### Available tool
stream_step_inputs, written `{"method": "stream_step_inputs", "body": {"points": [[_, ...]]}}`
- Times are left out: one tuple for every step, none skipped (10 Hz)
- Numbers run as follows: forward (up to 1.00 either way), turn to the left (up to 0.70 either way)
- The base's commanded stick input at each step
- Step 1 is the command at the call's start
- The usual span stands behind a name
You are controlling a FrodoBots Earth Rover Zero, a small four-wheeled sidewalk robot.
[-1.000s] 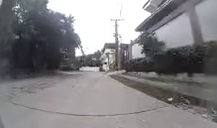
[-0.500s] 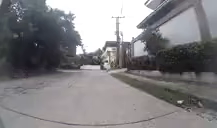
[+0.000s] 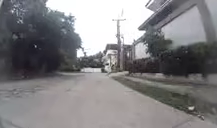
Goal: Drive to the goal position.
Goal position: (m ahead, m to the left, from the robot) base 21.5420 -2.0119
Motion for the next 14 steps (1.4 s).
{"method": "stream_step_inputs", "body": {"points": [[0.5, 0.0], [0.5, 0.0], [0.5, 0.0], [0.5, 0.0], [0.5, 0.0], [0.5, 0.0], [0.5, 0.0], [0.5, 0.0], [0.5, 0.0], [0.5, 0.0], [0.5, 0.0], [0.5, 0.0], [0.5, 0.0], [0.5, 0.0]]}}
